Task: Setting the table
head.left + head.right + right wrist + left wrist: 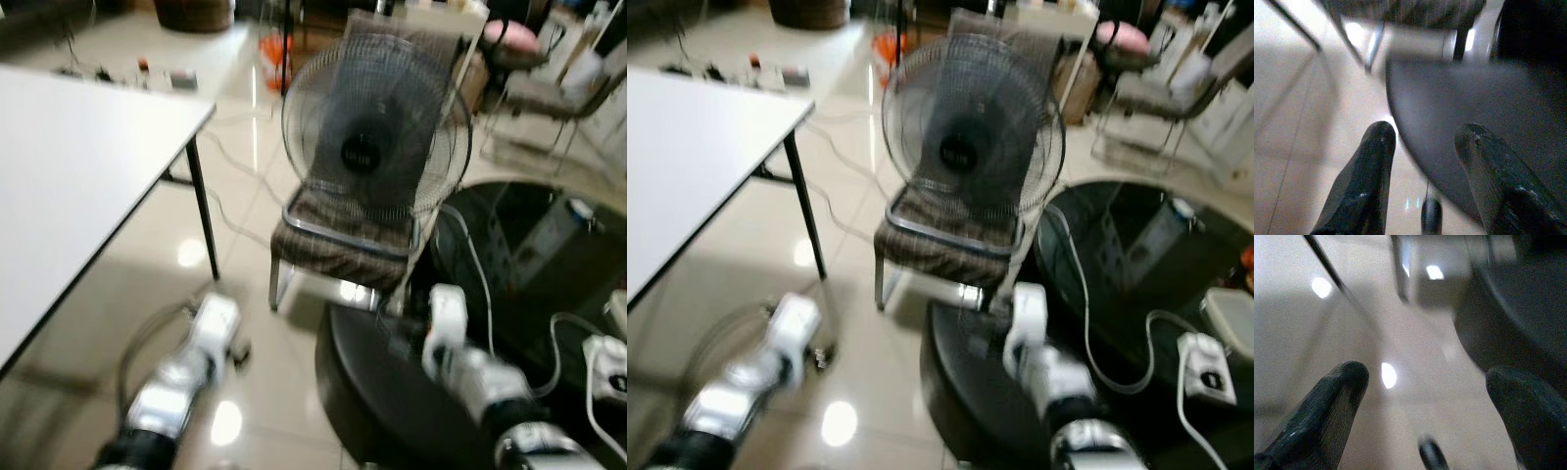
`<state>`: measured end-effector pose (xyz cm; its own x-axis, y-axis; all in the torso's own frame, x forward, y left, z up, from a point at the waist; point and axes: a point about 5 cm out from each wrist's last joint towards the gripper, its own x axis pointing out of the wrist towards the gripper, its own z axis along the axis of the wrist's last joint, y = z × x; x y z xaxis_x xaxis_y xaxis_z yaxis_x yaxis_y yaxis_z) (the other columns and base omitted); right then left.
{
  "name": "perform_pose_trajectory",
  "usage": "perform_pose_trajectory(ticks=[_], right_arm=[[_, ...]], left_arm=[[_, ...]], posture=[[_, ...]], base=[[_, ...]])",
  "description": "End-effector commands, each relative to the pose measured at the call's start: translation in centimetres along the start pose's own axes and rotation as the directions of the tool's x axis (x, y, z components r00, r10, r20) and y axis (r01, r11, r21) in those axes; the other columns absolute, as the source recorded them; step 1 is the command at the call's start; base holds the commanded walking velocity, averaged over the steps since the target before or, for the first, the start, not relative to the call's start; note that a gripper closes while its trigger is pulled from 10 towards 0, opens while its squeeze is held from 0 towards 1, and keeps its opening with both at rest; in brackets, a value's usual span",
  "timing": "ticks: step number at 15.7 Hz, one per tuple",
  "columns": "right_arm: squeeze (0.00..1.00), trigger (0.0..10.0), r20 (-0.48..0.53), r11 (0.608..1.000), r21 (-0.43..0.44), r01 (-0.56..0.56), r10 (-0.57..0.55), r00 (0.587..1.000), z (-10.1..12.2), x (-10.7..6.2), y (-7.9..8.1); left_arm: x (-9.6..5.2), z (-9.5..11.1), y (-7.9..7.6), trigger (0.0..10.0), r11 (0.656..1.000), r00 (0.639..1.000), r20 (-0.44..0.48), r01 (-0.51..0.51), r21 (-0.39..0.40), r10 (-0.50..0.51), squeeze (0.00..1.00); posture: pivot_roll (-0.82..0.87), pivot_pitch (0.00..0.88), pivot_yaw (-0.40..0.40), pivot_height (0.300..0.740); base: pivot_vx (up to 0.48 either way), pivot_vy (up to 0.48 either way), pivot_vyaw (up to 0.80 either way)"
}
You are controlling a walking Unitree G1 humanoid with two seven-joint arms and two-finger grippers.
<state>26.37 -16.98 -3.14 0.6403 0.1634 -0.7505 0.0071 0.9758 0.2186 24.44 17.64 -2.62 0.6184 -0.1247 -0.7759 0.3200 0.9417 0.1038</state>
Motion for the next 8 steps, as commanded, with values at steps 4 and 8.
perform_pose_trajectory(ticks=[4, 8], right_arm=[[0.0, 10.0, -0.195, 0.989, 0.118, 0.087, -0.063, 0.979, -5.2, -0.2, -0.9], [0.0, 10.0, -0.249, 0.986, 0.156, 0.063, -0.022, 0.968, -7.3, -0.3, 0.1]], left_arm=[[1.1, -3.0, -2.1, 10.0, 0.996, 0.986, -0.148, 0.086, 0.033, -0.08, 0.0], [1.6, -3.5, -2.7, 10.0, 0.996, 0.984, -0.152, 0.092, 0.02, -0.088, 0.0]], posture=[[0.02, 0.036, -0.06, 0.74], [0.0, 0.04, -0.011, 0.74]], base=[[0.0, 0.0, 0.0], [0.0, 0.0, 0.0]])
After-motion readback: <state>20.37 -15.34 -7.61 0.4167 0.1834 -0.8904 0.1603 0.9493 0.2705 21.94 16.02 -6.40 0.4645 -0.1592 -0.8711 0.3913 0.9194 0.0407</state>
